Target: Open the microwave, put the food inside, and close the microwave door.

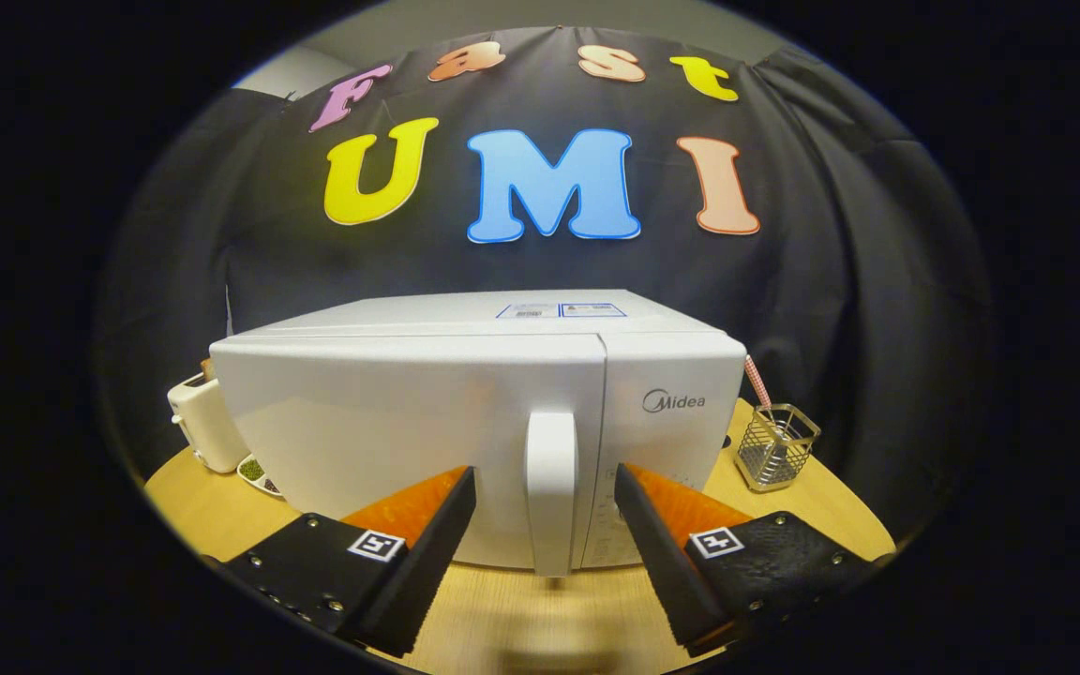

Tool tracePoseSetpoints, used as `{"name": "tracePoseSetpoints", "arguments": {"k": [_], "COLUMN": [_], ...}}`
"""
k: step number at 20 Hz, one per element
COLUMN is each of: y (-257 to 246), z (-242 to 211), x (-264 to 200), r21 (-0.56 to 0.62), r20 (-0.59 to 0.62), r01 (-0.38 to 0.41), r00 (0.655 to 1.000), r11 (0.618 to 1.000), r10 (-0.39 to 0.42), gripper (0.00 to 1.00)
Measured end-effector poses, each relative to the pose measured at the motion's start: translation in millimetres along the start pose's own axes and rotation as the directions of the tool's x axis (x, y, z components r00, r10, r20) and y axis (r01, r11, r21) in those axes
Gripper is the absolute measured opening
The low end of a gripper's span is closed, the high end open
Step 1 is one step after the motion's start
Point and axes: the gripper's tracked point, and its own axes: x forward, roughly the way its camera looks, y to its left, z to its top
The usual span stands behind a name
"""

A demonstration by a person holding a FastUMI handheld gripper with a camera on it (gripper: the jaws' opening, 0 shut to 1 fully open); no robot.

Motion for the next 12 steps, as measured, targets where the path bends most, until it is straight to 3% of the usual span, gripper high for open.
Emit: {"name": "tracePoseSetpoints", "arguments": {"k": [1,3,5,6,7,8,10,12], "y": [0.3,1.0,-2.4,-4.4,-4.7,-3.1,-3.9,-3.6], "z": [-1.7,-3.7,-4.6,-5.3,-4.8,-7.1,-9.8,-6.5], "x": [3.2,5.4,7.9,6.3,6.1,5.4,7.7,5.5], "r21": [0.006,0.014,0.024,0.024,0.021,0.014,0.002,0.007], "r20": [-0.007,-0.015,-0.031,-0.029,-0.039,-0.045,-0.054,-0.062], "r01": [0.003,0.015,0.037,0.043,0.040,0.050,0.075,0.062], "r00": [1.000,1.000,0.999,0.999,0.998,0.998,0.996,0.996], "r11": [1.000,1.000,0.999,0.999,0.999,0.999,0.997,0.998], "r10": [-0.003,-0.015,-0.036,-0.042,-0.039,-0.049,-0.074,-0.062], "gripper": [0.79,0.68,0.45,0.44,0.29,0.29,0.10,0.05]}}
